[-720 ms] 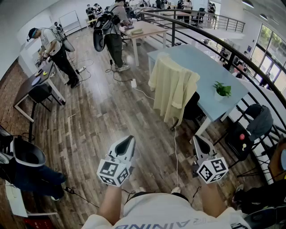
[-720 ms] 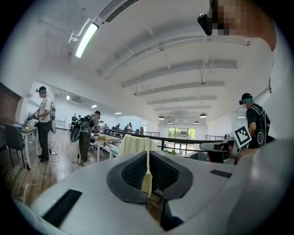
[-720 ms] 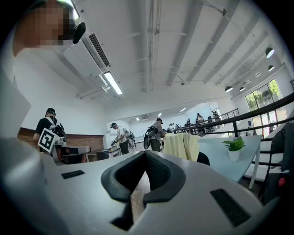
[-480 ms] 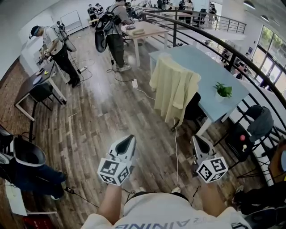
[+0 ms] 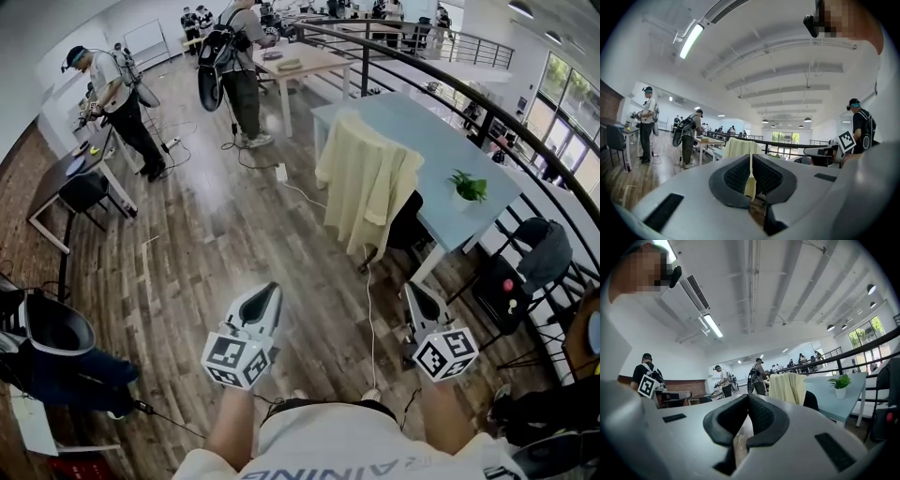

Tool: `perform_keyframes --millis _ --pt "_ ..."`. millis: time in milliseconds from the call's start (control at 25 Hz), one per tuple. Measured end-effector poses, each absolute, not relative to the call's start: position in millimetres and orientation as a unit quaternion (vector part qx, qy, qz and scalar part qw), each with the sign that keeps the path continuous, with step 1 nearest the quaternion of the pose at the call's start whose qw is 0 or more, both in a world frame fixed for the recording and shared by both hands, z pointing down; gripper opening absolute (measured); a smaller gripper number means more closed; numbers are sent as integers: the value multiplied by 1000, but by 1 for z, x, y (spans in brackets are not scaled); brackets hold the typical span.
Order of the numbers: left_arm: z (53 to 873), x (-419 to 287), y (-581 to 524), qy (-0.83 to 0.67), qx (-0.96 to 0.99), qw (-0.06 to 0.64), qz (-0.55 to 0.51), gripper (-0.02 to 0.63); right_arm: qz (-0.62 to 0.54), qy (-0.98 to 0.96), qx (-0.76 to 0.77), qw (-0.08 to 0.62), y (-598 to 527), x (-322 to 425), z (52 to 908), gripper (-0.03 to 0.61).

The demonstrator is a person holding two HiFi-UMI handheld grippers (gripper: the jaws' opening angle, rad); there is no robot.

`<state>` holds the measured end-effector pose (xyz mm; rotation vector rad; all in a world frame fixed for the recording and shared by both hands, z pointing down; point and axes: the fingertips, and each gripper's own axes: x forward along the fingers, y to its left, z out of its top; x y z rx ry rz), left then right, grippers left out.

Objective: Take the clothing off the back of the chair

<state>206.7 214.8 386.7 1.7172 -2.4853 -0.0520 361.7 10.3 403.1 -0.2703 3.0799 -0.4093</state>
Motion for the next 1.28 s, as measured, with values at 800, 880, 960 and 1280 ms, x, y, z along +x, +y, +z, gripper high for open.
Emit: perform_keyframes --millis 800,880,960,1280 --pt "431 112 268 -803 589 92 -17 44 -124 982 -144 1 51 293 426 21" --pt "432 100 262 -802 590 92 -21 44 -123 982 -140 -2 46 276 428 21" --pt "432 85 256 -805 586 92 -19 44 -122 984 -134 1 35 254 428 21" --pt "422 18 200 -819 567 90 -17 44 -120 986 -120 3 -32 183 422 21"
